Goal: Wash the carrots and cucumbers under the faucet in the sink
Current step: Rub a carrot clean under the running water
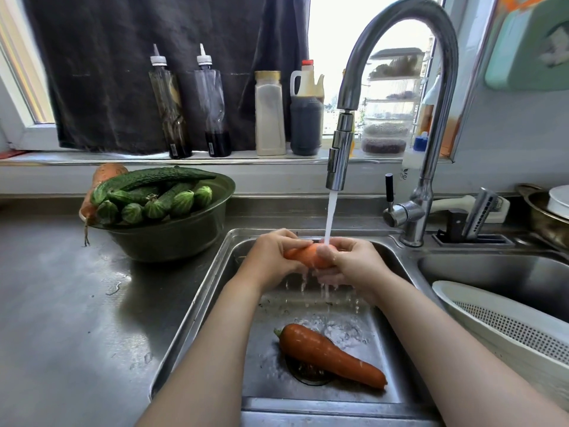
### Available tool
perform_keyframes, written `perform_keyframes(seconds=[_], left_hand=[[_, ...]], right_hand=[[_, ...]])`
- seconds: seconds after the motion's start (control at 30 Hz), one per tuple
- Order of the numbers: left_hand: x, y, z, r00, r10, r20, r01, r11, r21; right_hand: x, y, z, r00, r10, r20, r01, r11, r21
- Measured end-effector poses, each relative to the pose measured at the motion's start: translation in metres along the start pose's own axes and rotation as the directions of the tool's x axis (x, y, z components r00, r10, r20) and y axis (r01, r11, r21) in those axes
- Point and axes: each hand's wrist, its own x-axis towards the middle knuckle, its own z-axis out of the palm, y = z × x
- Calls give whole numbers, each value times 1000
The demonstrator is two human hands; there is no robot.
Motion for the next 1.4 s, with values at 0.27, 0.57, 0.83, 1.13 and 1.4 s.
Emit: perform_keyframes(seconds=[0.27,0.57,0.83,1.13,1.4], left_hand=[[-3,-4,-7,997,-55,52,56,998,-16],[-2,-9,-6,999,-47,-5,46,995,-89],[0,-14,-6,993,-116,1,114,976,-187],[1,-12,-4,992,-102,69,116,965,-234],[0,-16,-3,974,-141,179,188,941,-282]], right_hand=[[6,8,-13,989,50,140,-58,997,52],[6,5,-6,994,35,102,-65,951,302],[6,13,-2,984,-24,175,-39,938,345],[10,7,-1,997,9,82,-39,928,371],[2,13,3,991,-84,101,71,990,126]])
